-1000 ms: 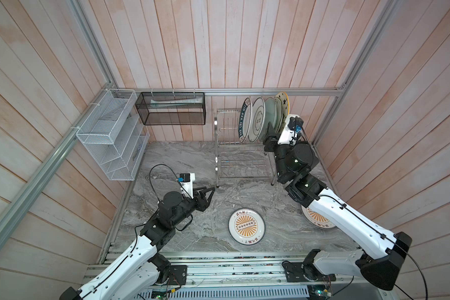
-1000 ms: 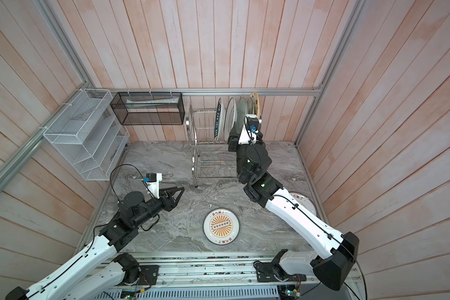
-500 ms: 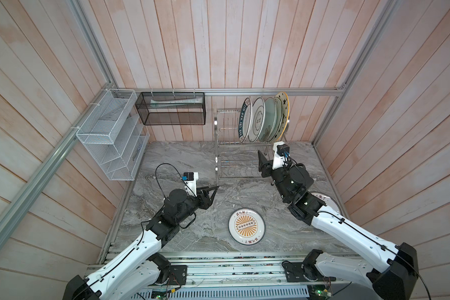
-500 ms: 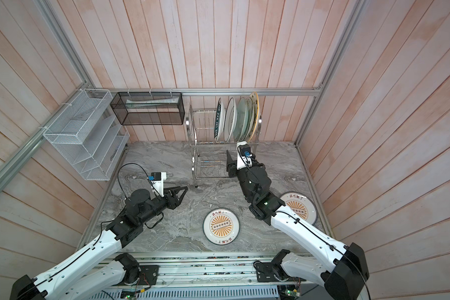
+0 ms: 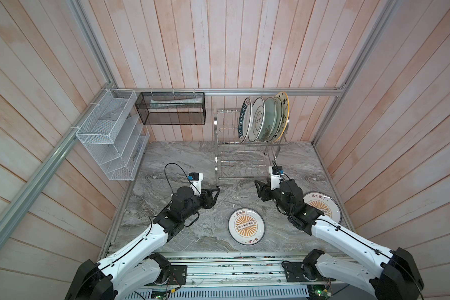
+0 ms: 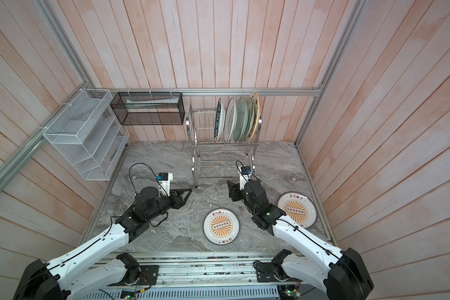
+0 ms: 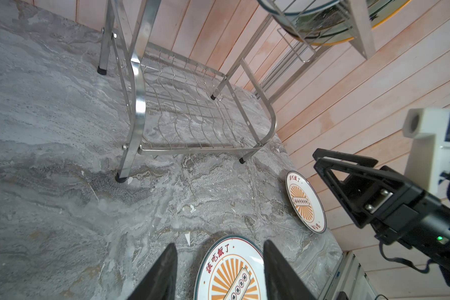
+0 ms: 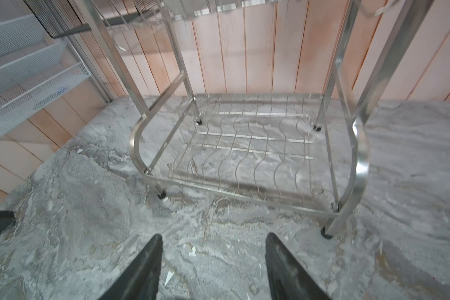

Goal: Load plates into a dish rack
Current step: Pick up the plate from the center of the table.

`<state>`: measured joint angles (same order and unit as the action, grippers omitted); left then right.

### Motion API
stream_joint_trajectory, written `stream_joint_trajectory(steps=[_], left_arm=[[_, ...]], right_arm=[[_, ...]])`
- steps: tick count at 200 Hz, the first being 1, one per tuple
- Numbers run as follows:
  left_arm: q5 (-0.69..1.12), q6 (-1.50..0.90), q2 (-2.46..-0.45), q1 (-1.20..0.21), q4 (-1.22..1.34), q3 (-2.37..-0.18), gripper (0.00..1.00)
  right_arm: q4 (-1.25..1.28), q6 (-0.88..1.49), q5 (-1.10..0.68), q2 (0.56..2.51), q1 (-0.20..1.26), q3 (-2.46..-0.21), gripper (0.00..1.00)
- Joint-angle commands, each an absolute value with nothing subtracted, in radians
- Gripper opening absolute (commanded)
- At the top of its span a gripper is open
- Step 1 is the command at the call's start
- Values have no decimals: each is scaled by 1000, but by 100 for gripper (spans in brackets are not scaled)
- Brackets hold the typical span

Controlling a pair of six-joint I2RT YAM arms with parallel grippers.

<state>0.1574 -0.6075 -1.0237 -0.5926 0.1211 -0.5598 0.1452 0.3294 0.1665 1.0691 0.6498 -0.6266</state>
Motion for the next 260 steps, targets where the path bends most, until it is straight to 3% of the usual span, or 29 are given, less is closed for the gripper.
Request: stream_joint_trajectory(steps=[1,88,260], left_arm=[[218,-676,-1071,-607,159,-555,54],[181,-815,-1182,-743,91,-503,53],[184,-807,-1240,-753,104,-517,53]], right_arm=[[100,438,63,1107,631,-612,63],[108,464,-47,1221,586,-612,61],[69,560,-153,1127,534,-430,60]])
